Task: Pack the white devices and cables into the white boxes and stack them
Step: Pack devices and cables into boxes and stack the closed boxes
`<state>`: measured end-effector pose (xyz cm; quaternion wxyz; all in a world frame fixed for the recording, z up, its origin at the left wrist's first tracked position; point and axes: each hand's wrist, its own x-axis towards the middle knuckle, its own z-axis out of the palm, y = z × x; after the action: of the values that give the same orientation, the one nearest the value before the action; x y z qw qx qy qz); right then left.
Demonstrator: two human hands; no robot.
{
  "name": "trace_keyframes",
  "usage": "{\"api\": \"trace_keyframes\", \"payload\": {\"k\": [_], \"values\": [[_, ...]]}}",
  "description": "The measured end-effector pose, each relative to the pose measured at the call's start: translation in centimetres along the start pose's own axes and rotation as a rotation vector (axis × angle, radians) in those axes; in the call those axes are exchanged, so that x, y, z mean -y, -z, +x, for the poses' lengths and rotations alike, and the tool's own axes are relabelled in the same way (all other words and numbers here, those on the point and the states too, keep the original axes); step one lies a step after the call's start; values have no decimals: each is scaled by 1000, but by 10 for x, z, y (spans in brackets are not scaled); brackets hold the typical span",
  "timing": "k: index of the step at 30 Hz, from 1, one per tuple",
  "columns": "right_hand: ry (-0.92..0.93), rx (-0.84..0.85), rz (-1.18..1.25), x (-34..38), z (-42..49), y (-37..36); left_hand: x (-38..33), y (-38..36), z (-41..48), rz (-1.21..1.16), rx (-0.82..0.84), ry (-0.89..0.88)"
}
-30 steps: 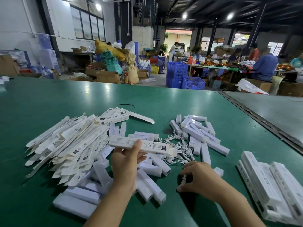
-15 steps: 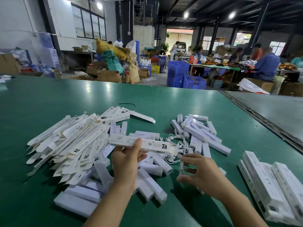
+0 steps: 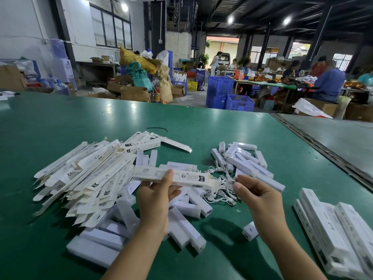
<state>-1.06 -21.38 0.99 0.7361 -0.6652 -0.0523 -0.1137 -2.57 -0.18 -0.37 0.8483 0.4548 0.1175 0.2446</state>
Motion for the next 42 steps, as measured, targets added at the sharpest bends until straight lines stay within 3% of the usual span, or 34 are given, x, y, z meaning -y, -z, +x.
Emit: {"api": "trace_keyframes", "payload": {"k": [11,21,26,32,37,42], "values": [[-87,-83,148,-12,-6,-13,8,-7,-13,36,78,-25],[-198,-151,64,-17,-13,-24,14,-14,-27,107,143,-166],[-254,-32,125,-11,-13,-23,10,-10,-22,118,142,-227],[-334,41,114,-11,-7,-15,6,-4,-16,100,168,-149],[-332,149,125,-12,-4,-9,0,-4,-18,192,241,-232],[-287,252,66,-11,-6,-9,-2,-4,-15,134,229,-111]]}}
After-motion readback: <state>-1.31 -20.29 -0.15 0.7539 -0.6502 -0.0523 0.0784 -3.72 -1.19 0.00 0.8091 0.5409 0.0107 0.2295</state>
